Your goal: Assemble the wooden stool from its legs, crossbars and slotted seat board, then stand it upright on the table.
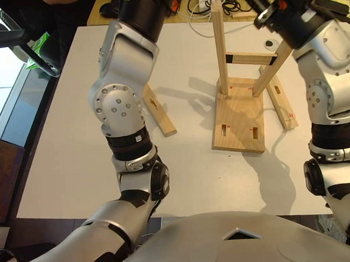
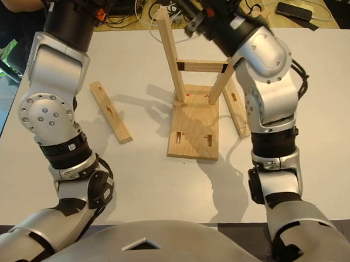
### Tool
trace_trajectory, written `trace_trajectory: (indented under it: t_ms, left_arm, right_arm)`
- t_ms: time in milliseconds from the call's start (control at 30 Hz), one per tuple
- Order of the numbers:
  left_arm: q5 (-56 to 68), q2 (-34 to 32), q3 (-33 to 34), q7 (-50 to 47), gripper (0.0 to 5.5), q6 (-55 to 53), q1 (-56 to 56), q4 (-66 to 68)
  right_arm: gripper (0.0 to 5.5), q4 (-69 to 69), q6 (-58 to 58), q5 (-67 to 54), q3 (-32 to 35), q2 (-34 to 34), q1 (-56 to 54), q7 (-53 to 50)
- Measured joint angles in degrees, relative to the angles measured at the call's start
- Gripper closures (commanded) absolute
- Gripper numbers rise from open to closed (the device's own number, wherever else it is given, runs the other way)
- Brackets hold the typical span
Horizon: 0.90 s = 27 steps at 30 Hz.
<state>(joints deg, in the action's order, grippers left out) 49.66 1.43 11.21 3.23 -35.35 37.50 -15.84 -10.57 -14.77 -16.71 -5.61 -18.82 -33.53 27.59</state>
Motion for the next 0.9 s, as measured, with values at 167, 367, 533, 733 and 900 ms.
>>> trace_trajectory:
  t_ms: [167,367,533,733,900]
  left_arm:
    - [0.6,-0.7,0.1,-0.1,1.28,0.0,0.0,0.0]
    - [0.6,-1.1,0.8,-1.3,2.03,0.8,0.0,0.0]
    - [1.7,-1.5,0.8,-1.2,2.82,0.0,-0.3,0.0]
    - [2.9,-4.6,0.8,1.1,3.84,-2.2,-0.6,0.2]
    - [4.6,-6.2,1.3,2.5,4.73,-3.8,-0.6,1.0]
  right_arm:
    - [4.21,-3.0,-3.0,-1.0,-1.7,0.0,1.5,3.1]
    - [4.21,-3.3,-3.5,-0.8,-1.6,-0.4,2.1,4.3]
    - [4.21,-3.3,-3.5,-0.2,-1.3,-1.9,2.1,5.0]
    - [4.21,-3.3,-3.4,0.1,-1.1,-3.0,2.2,7.4]
    - [4.21,-3.3,-3.3,0.2,-1.0,-4.9,3.6,9.9]
